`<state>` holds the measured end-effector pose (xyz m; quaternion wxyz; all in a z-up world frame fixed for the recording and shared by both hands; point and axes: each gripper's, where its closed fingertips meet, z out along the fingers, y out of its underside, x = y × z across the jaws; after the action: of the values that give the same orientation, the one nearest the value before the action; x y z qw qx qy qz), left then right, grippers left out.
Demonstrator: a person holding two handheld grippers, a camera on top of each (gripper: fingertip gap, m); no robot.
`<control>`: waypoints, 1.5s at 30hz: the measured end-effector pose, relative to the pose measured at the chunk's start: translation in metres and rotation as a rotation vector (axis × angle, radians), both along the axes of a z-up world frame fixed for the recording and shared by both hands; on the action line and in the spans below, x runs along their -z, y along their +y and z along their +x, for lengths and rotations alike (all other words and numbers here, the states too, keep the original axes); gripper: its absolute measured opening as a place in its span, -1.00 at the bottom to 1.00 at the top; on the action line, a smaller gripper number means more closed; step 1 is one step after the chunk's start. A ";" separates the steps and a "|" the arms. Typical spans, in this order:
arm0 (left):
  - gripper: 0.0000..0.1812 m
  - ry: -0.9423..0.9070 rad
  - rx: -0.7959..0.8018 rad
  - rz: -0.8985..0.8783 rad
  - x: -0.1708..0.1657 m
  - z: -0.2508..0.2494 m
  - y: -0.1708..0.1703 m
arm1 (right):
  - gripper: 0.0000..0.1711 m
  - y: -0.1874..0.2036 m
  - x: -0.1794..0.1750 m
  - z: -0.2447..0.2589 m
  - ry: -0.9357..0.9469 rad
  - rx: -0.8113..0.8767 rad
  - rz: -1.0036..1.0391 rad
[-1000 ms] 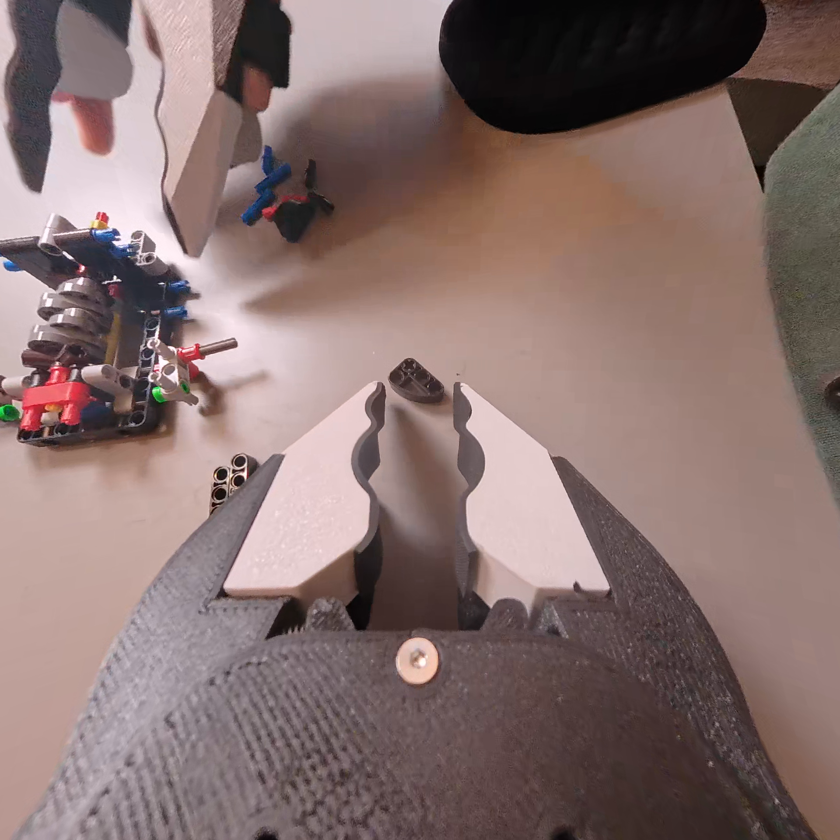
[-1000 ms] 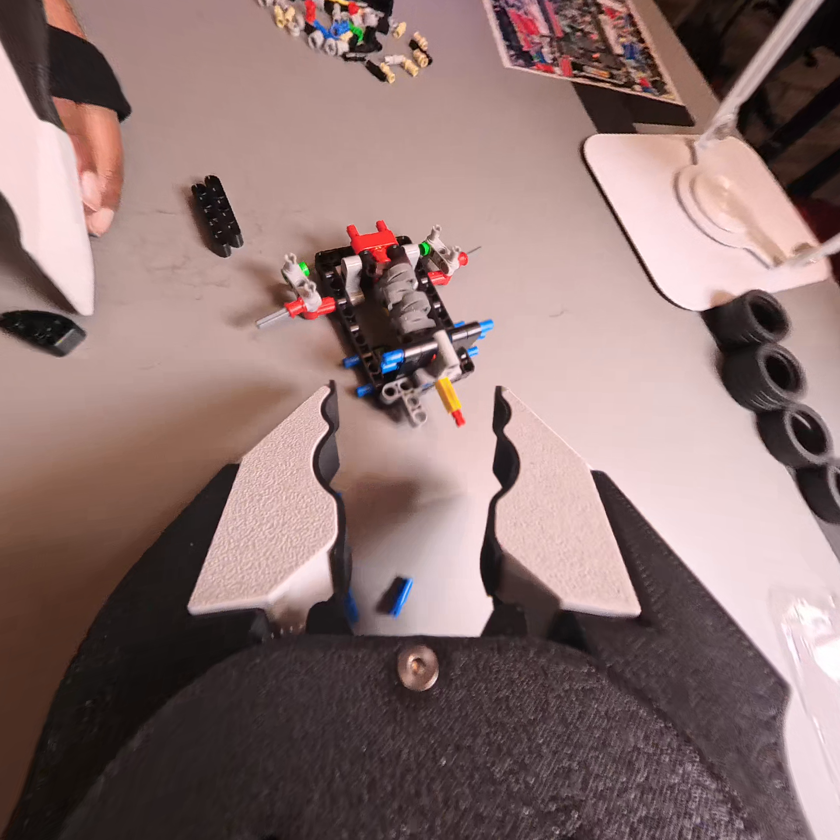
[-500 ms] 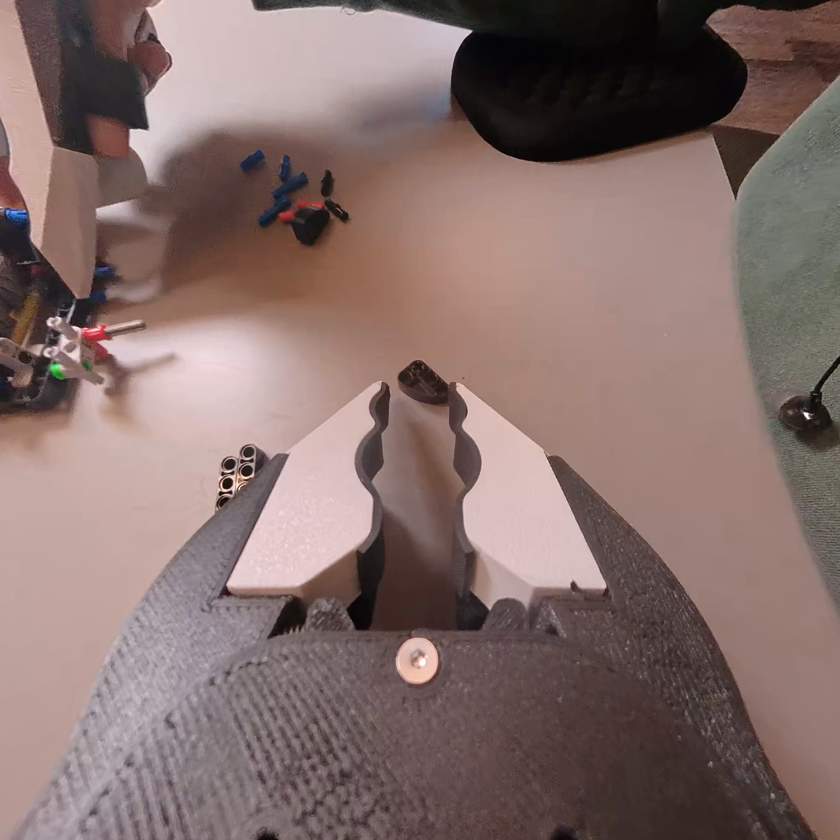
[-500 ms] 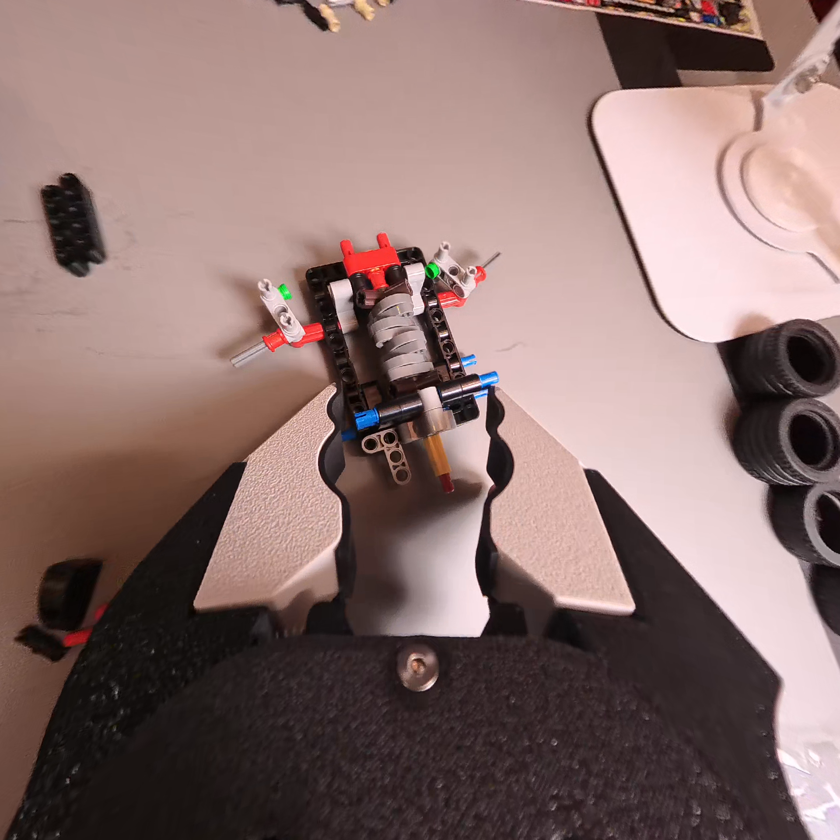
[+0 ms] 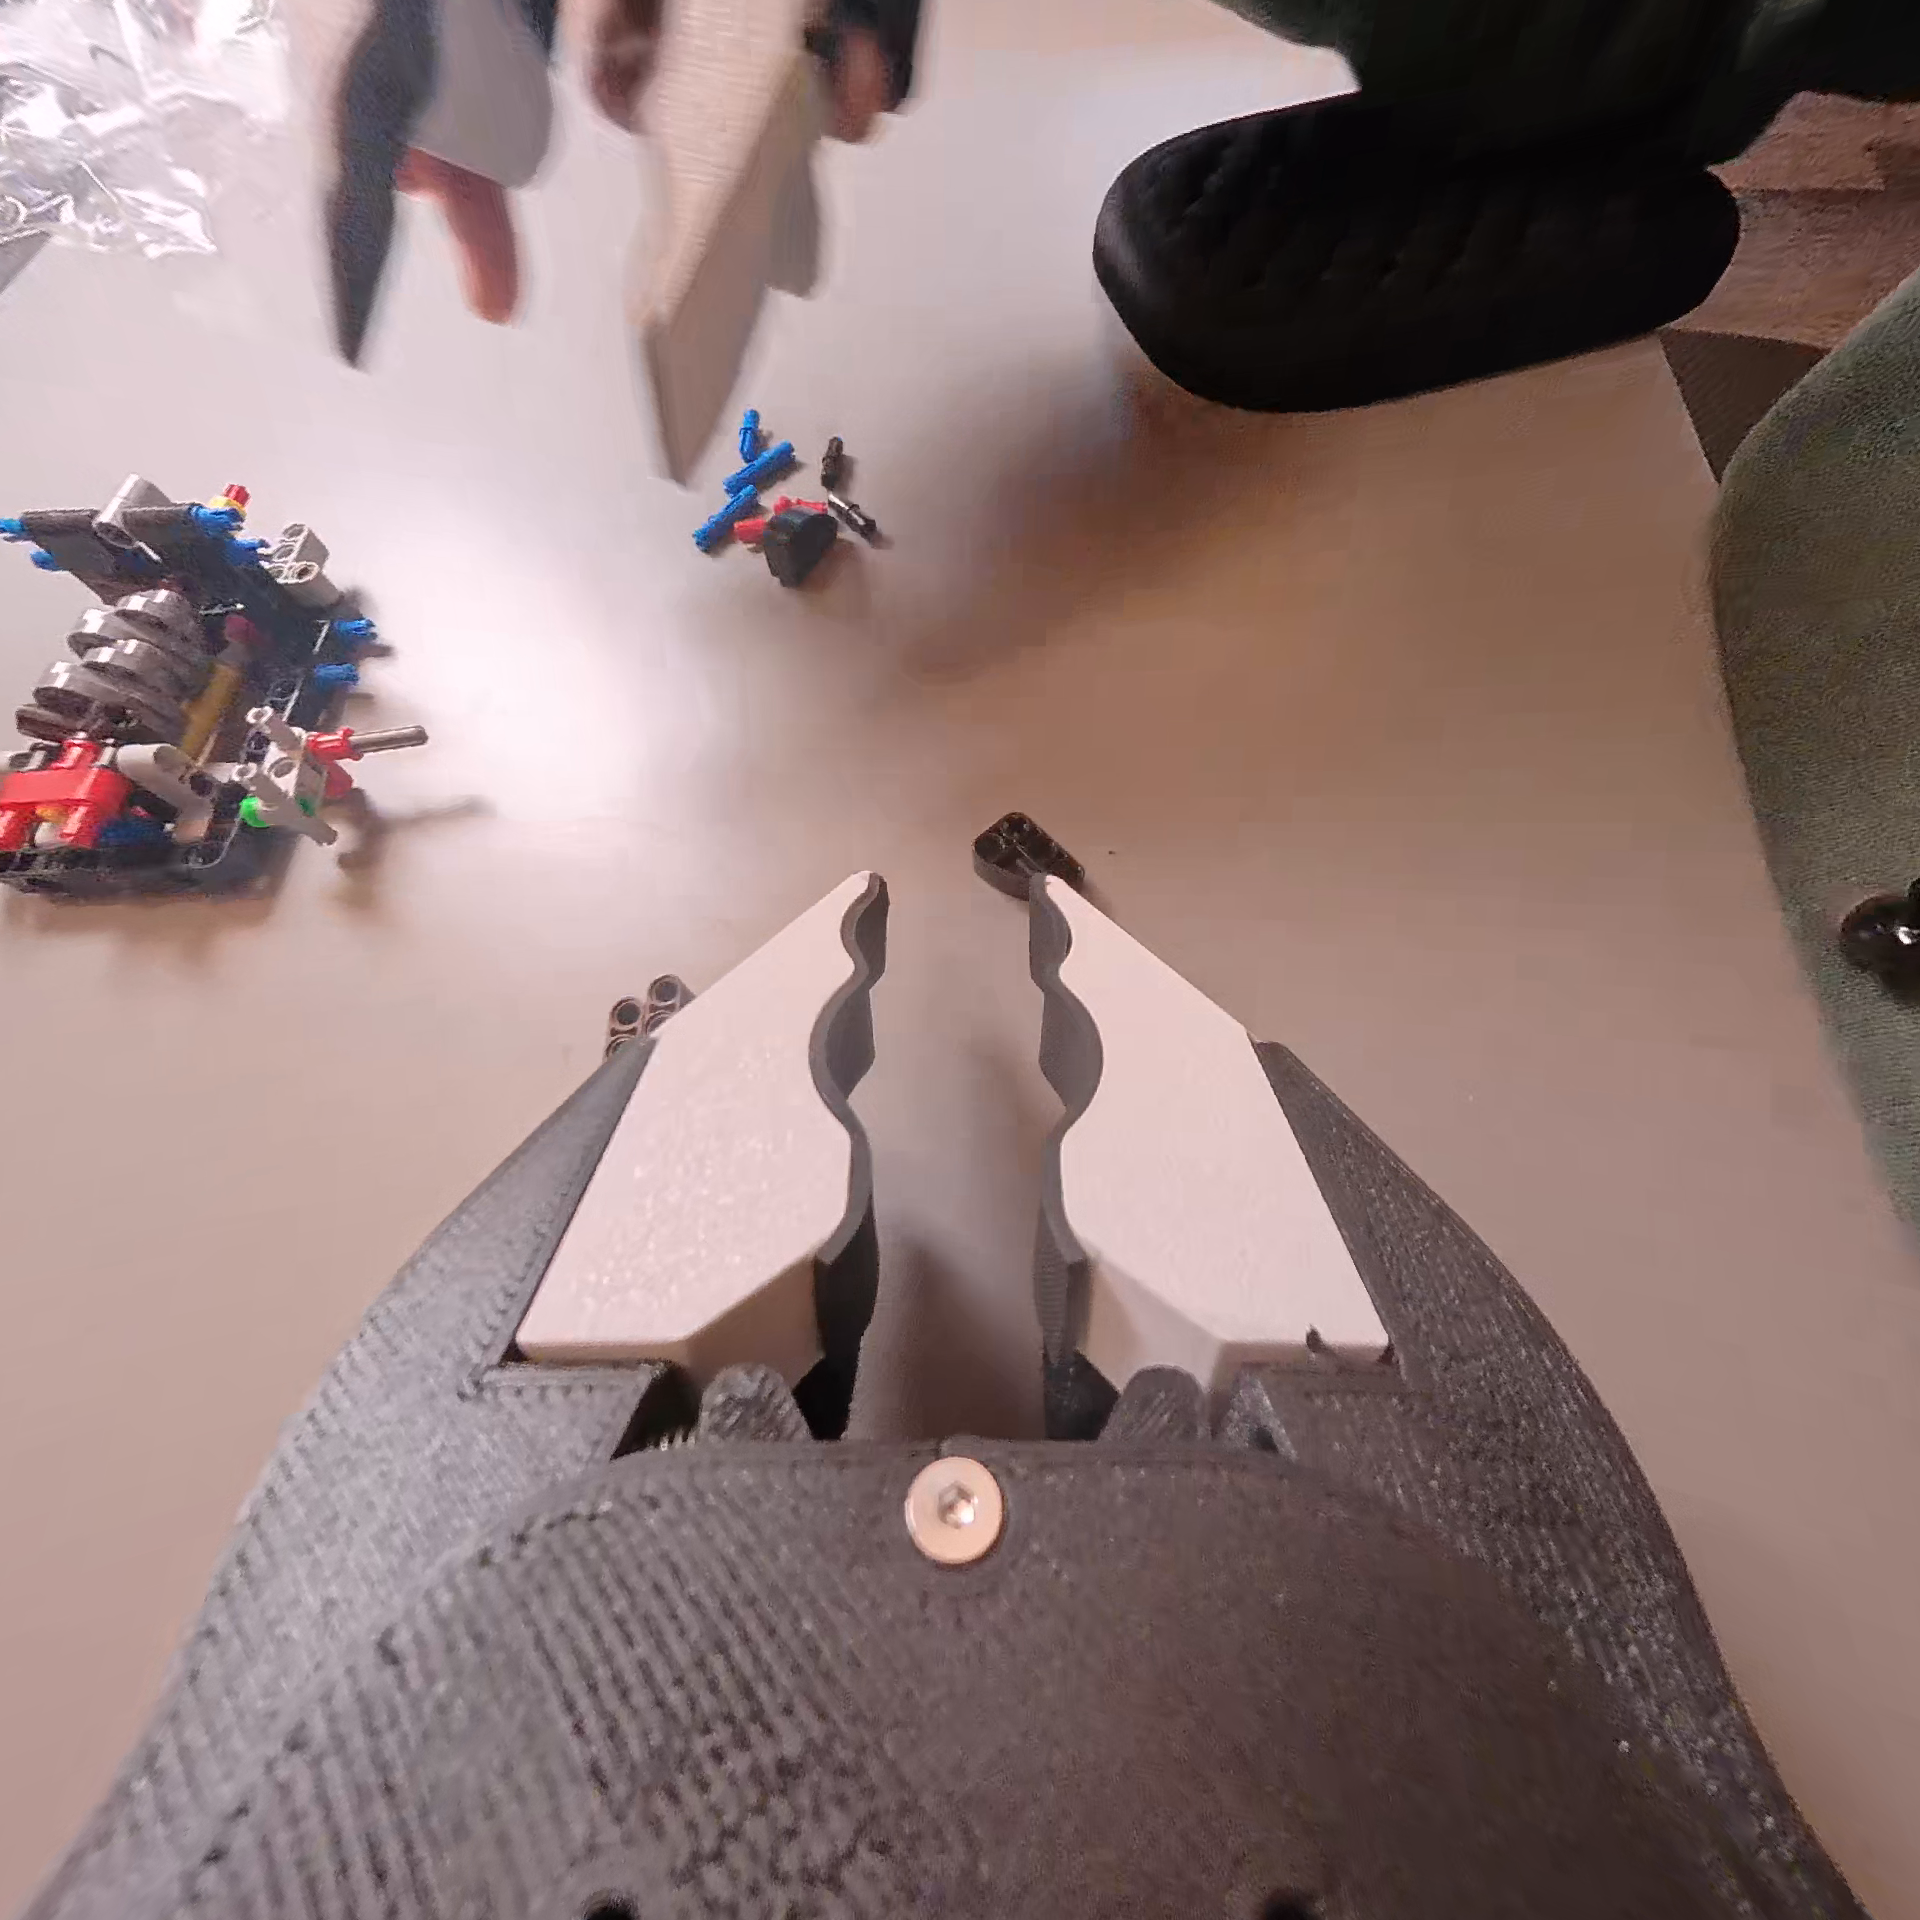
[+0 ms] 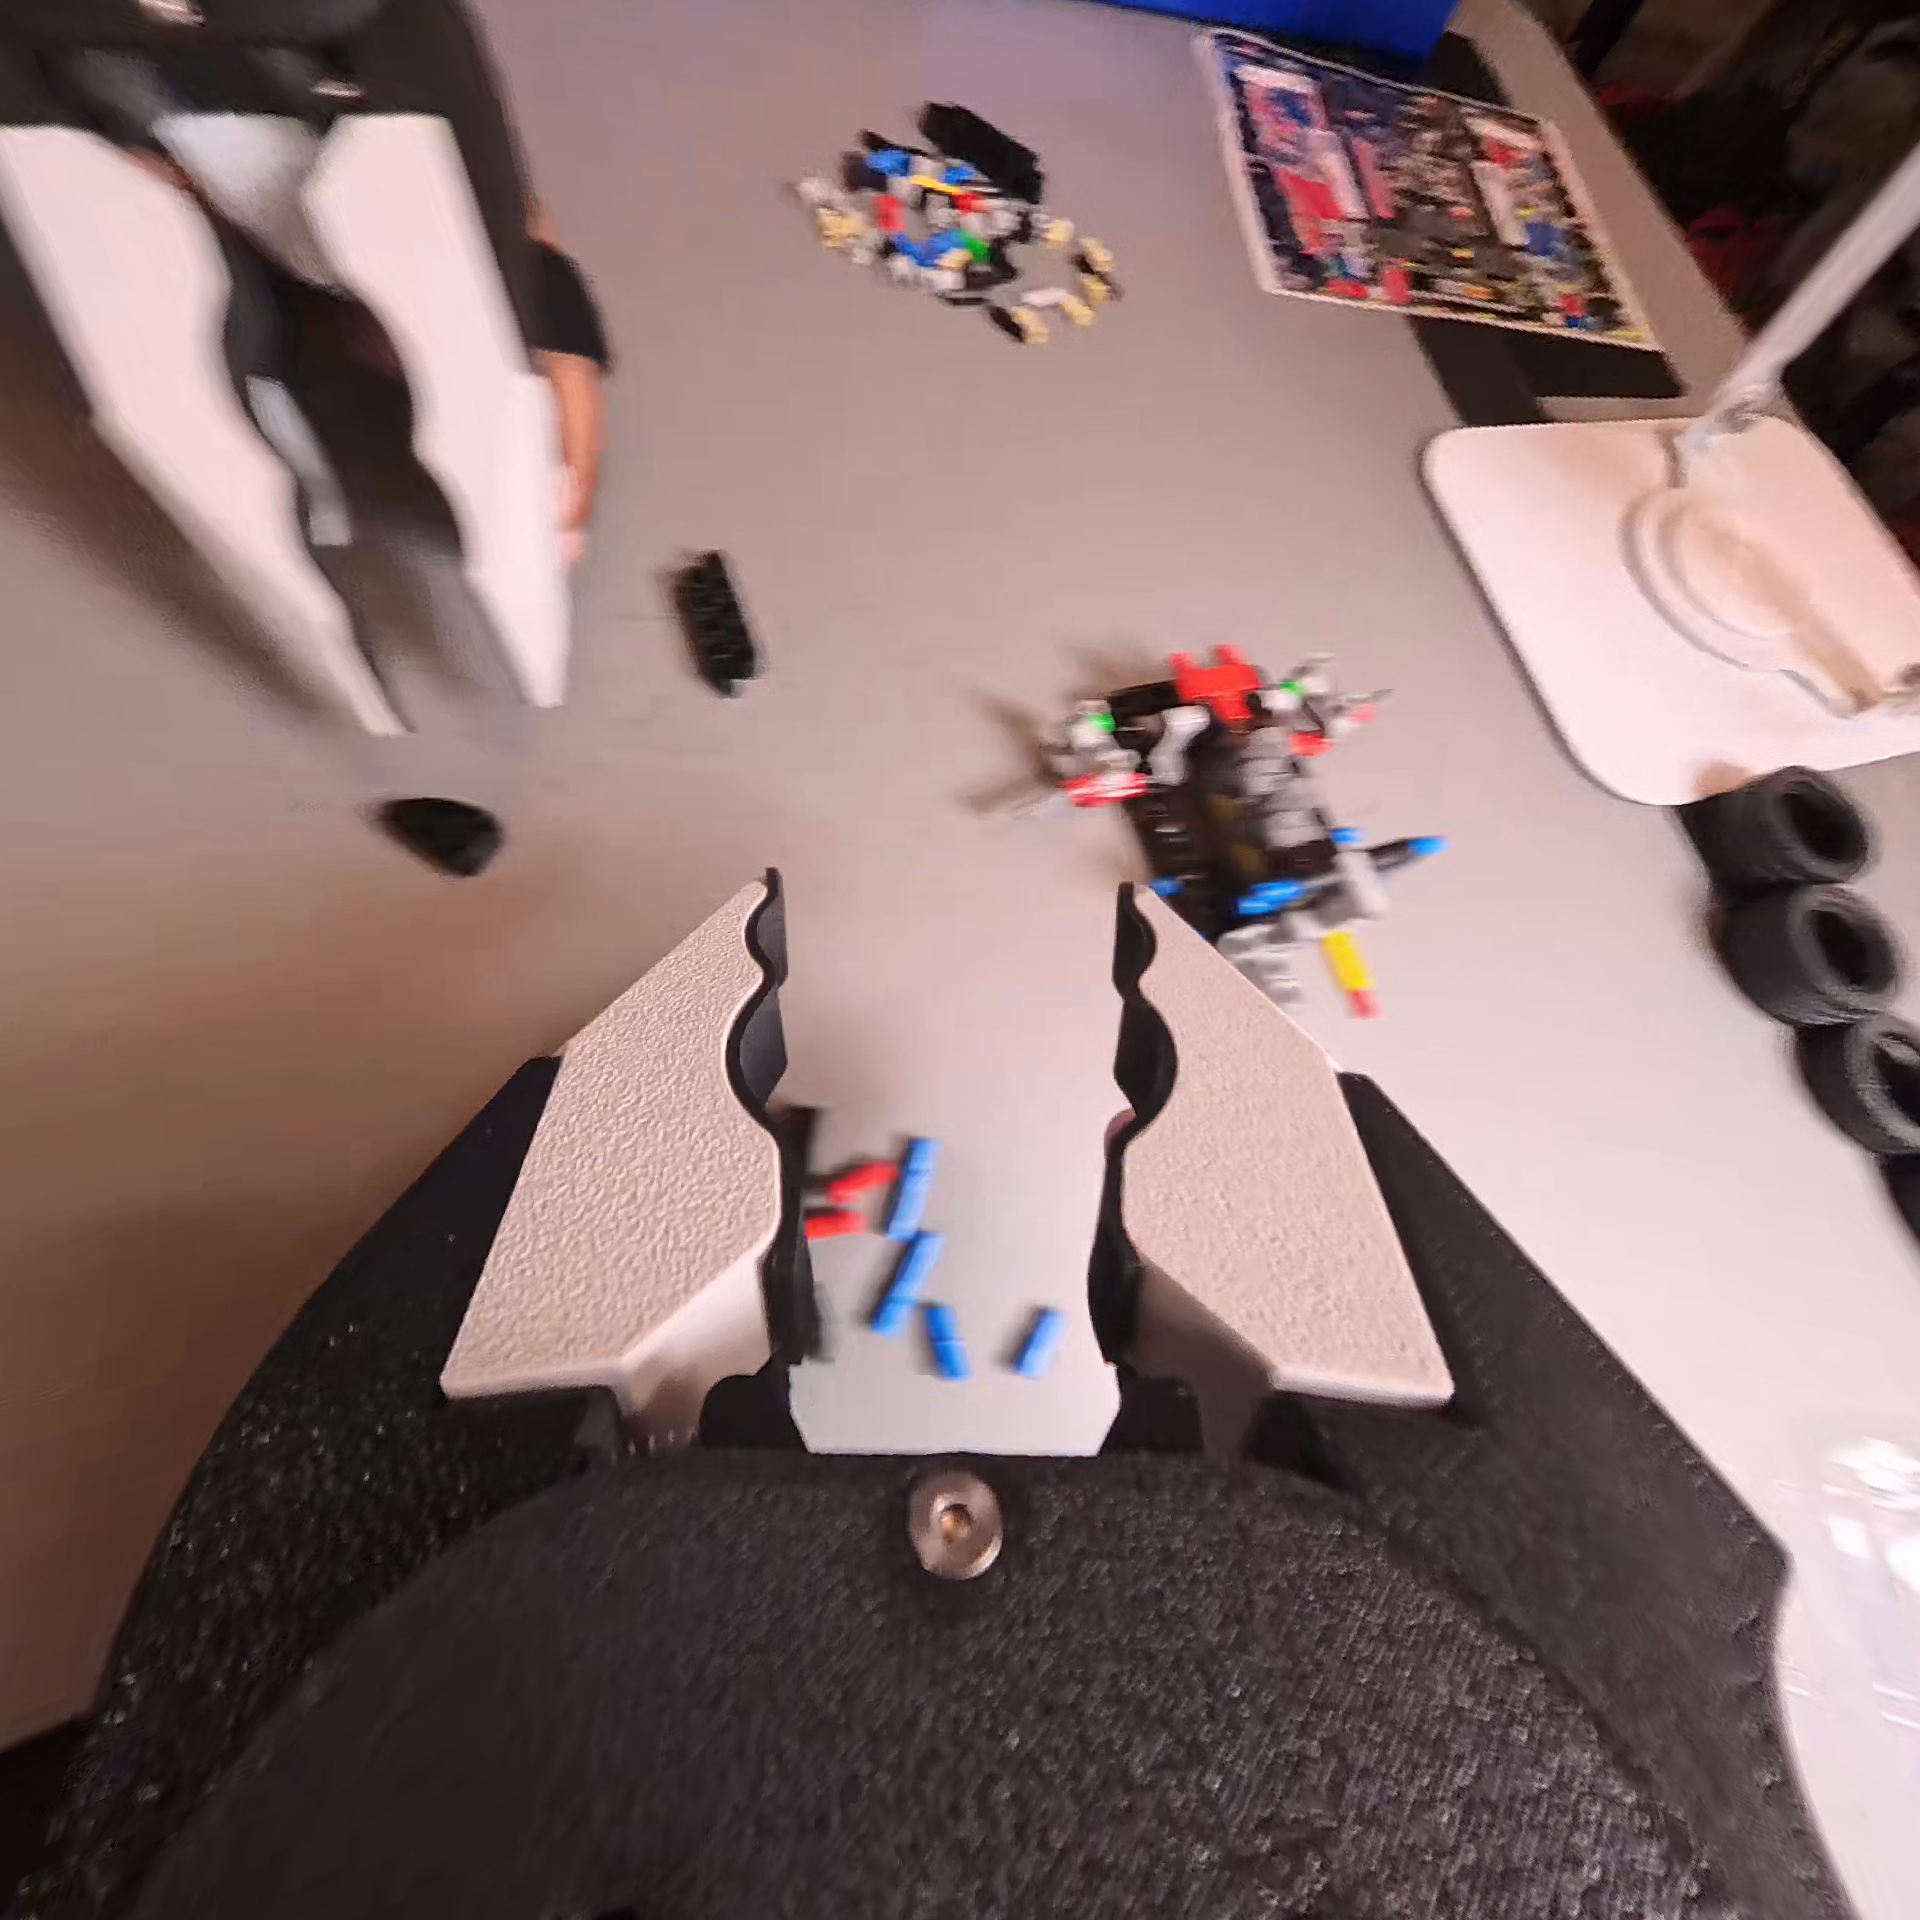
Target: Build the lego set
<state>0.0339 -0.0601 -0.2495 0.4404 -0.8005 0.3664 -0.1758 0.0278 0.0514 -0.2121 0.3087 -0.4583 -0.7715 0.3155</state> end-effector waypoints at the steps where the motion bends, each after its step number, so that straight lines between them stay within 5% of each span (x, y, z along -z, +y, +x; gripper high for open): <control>1: -0.72 0.005 -0.002 -0.001 0.000 -0.001 0.000 | -0.31 -0.015 0.005 0.007 -0.008 -0.005 -0.028; 8: -0.69 0.031 0.031 -0.023 0.007 0.010 -0.005 | -0.34 -0.069 0.045 0.047 -0.113 -0.052 -0.044; 21: -0.84 0.141 -0.019 -0.017 0.020 0.013 0.007 | -0.52 0.004 0.047 0.083 -0.168 0.160 -0.006; 25: -0.84 0.144 -0.034 -0.008 0.020 0.010 0.009 | -0.70 0.000 0.050 0.081 -0.169 0.136 -0.014; 45: -0.85 0.119 -0.062 -0.010 0.018 0.006 0.012 | -0.87 -0.010 0.059 0.072 -0.249 0.083 0.016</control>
<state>0.0398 -0.0485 -0.2670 0.4190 -0.8229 0.3660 -0.1157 0.0996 0.0416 -0.2715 0.2270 -0.5229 -0.7867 0.2371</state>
